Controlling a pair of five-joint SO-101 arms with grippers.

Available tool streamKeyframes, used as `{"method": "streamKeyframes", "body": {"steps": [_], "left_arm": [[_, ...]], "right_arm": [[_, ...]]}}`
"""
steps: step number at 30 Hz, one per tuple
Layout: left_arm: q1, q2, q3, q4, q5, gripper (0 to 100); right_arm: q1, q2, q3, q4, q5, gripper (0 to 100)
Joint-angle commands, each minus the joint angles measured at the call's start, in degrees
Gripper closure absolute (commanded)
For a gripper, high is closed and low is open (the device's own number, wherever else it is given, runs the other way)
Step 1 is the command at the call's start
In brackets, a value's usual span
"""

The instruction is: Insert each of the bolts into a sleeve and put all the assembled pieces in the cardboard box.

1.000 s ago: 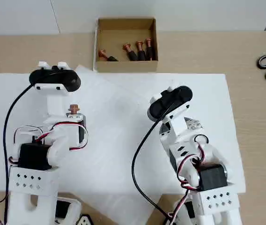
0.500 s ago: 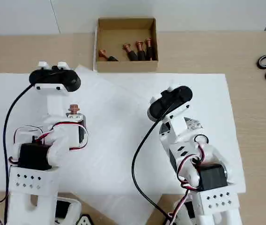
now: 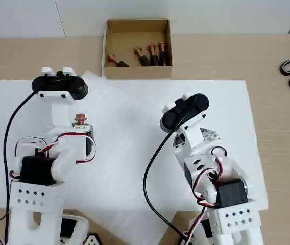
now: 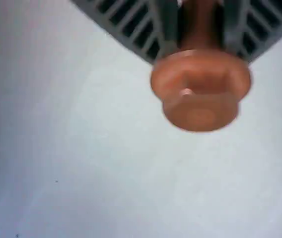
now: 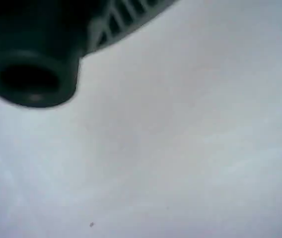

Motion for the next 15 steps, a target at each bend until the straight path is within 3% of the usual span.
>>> {"method": "streamKeyframes", "body": {"steps": [1,15], "left_arm": [[0.35,-1.41,-2.86,-0.18,0.35,100],[0.09,-1.41,-2.86,-0.26,0.09,100]], "right_arm": [[-0.13,-0.22,-0.62,-0.13,0.44,99.5],[-0.13,0.31,-8.79,4.88,0.44,99.5]]}}
